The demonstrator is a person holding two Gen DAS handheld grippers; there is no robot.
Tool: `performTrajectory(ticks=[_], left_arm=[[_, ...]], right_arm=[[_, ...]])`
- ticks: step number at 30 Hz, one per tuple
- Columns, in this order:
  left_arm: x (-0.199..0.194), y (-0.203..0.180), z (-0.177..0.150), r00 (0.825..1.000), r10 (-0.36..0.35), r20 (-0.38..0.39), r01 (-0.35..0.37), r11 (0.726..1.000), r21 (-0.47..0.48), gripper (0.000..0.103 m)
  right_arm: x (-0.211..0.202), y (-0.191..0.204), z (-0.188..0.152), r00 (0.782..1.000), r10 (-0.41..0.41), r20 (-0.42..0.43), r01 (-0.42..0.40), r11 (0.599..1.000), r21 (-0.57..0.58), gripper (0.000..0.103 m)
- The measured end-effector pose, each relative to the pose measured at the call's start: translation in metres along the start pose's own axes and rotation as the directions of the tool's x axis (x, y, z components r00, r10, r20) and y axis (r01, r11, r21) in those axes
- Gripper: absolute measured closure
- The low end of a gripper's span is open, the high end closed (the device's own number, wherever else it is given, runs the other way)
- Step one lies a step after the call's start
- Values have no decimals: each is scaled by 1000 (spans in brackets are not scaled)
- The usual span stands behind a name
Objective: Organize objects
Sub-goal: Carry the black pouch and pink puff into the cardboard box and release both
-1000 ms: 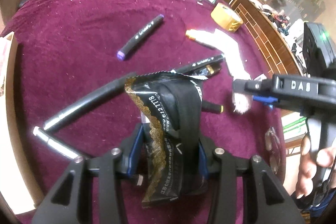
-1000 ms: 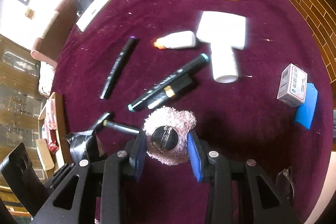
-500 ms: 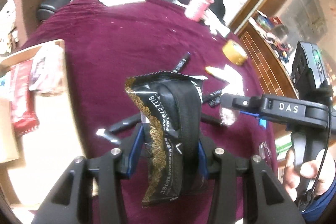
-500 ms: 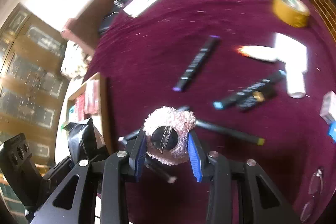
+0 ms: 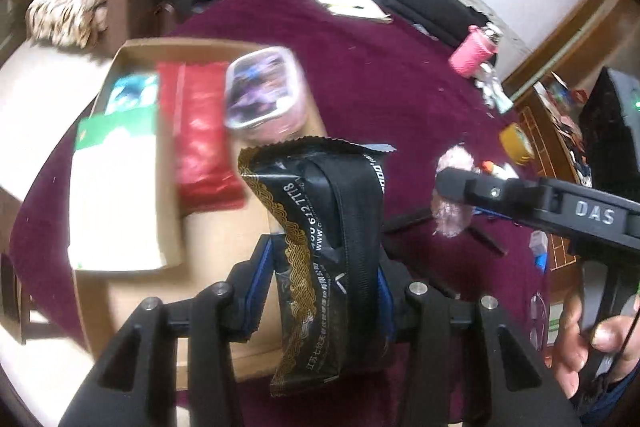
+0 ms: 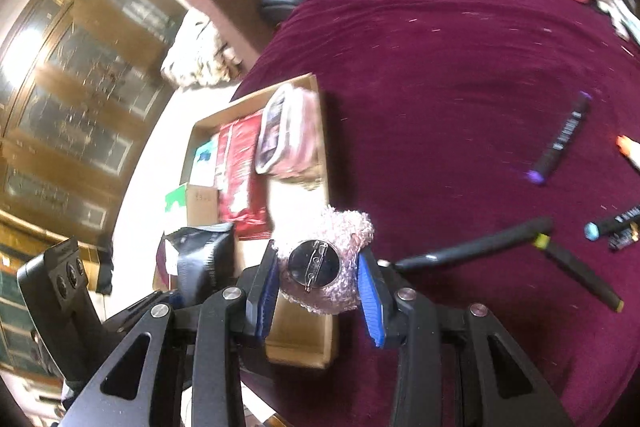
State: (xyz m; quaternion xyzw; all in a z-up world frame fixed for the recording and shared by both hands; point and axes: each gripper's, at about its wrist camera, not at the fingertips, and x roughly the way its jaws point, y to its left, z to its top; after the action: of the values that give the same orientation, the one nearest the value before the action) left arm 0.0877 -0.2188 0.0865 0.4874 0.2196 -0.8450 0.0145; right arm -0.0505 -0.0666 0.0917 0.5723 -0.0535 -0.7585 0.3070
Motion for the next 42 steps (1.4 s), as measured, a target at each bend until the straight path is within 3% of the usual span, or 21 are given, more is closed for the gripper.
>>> performTrajectory(ticks=[8, 22, 30, 42], left_arm=[[14, 29, 1, 999, 21, -28, -21, 999, -26, 59], [38, 36, 7, 997, 7, -81, -8, 1000, -18, 57], [37, 38, 4, 995, -23, -97, 20, 999, -34, 52], [25, 32, -1, 998, -1, -71, -2, 999, -38, 42]], right_arm=[[53, 26, 15, 997, -39, -64, 37, 998, -42, 62], [91, 24, 39, 989, -79, -125, 76, 997, -27, 59], [84, 21, 40, 992, -41, -122, 41, 999, 2, 47], [29, 6, 23, 999, 30, -39, -28, 998, 61, 43]])
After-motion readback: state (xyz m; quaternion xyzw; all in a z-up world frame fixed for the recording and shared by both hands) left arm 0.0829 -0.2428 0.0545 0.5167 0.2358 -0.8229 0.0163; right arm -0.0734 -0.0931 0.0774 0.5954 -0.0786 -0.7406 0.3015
